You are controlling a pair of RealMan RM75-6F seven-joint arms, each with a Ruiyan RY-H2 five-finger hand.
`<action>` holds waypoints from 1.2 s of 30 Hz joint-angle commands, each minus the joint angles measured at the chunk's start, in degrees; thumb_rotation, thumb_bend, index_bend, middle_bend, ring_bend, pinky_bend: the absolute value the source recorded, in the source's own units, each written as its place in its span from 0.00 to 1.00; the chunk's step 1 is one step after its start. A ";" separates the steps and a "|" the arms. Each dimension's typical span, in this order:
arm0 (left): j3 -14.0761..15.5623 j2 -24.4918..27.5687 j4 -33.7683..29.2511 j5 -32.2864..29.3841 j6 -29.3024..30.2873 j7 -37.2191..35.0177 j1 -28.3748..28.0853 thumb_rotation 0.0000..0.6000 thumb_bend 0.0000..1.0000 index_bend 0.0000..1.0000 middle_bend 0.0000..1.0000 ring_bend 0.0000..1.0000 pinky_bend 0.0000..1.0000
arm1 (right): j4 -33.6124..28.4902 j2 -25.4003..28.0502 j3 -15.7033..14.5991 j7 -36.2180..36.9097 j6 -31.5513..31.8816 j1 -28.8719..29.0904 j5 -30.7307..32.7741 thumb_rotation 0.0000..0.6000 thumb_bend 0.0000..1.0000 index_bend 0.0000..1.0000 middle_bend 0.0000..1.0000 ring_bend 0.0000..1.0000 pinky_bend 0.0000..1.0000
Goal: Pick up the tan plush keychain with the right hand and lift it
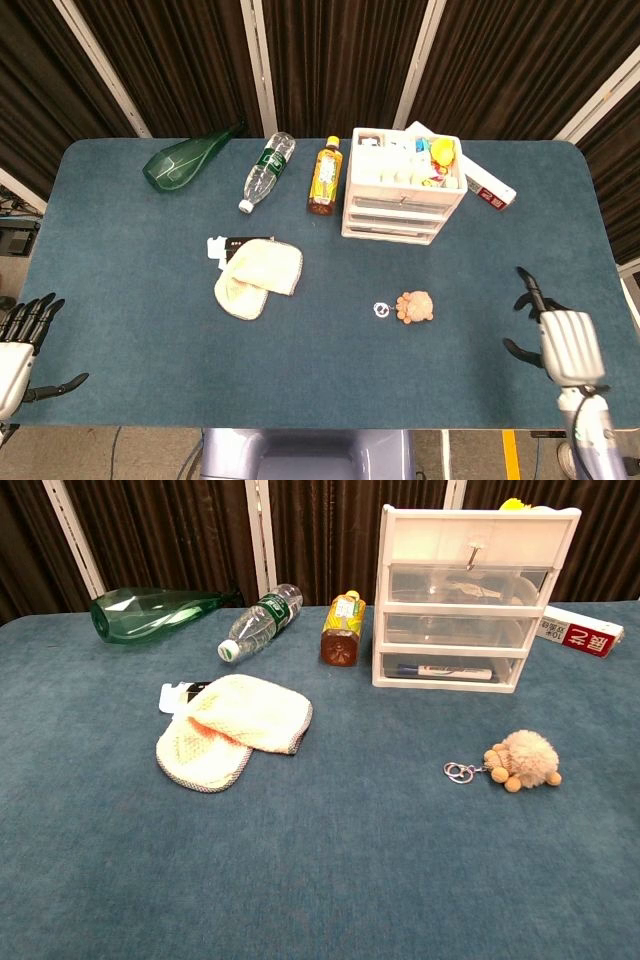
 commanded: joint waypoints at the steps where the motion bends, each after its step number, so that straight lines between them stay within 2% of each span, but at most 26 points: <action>1: -0.07 0.19 -0.22 -0.25 -0.30 -0.48 -0.18 0.79 0.06 0.00 0.00 0.00 0.00 | -2.10 -3.73 2.54 -7.14 -5.11 4.75 3.88 1.00 0.05 0.19 0.96 0.87 0.94; 4: 0.00 0.60 -0.64 -0.45 -0.74 -1.44 -0.33 0.79 0.06 0.00 0.00 0.00 0.00 | -2.82 -6.64 3.35 -14.46 -10.00 9.00 6.62 1.00 0.05 0.23 1.00 0.94 0.97; 8: 0.03 0.99 -0.81 -0.54 -1.05 -2.14 -0.48 0.79 0.06 0.00 0.00 0.00 0.00 | -3.20 -9.48 3.99 -21.19 -12.84 12.17 10.27 1.00 0.05 0.33 1.00 1.00 1.00; 12: -0.11 1.28 -0.97 -1.00 -1.24 -2.83 -0.54 0.79 0.06 0.00 0.00 0.00 0.00 | -3.09 -12.56 4.47 -26.21 -15.03 14.97 14.58 1.00 0.08 0.40 1.00 1.00 1.00; 18: -0.17 1.69 -1.12 -1.64 -1.94 -3.31 -0.76 0.79 0.06 0.00 0.00 0.00 0.00 | -1.01 -17.64 4.35 -31.32 -16.54 18.22 19.88 1.00 0.15 0.43 1.00 1.00 1.00; 26: -0.37 1.91 -1.09 -2.13 -2.48 -3.50 -1.06 0.79 0.06 0.00 0.00 0.00 0.00 | 4.79 -25.28 3.86 -34.28 -17.53 21.65 25.44 1.00 0.21 0.44 1.00 1.00 1.00; 36: -0.91 1.43 0.05 -2.20 -1.91 -2.74 -1.19 0.79 0.06 0.00 0.00 0.00 0.00 | 11.57 -30.30 4.35 -33.75 -18.60 24.19 30.25 1.00 0.29 0.44 1.00 1.00 1.00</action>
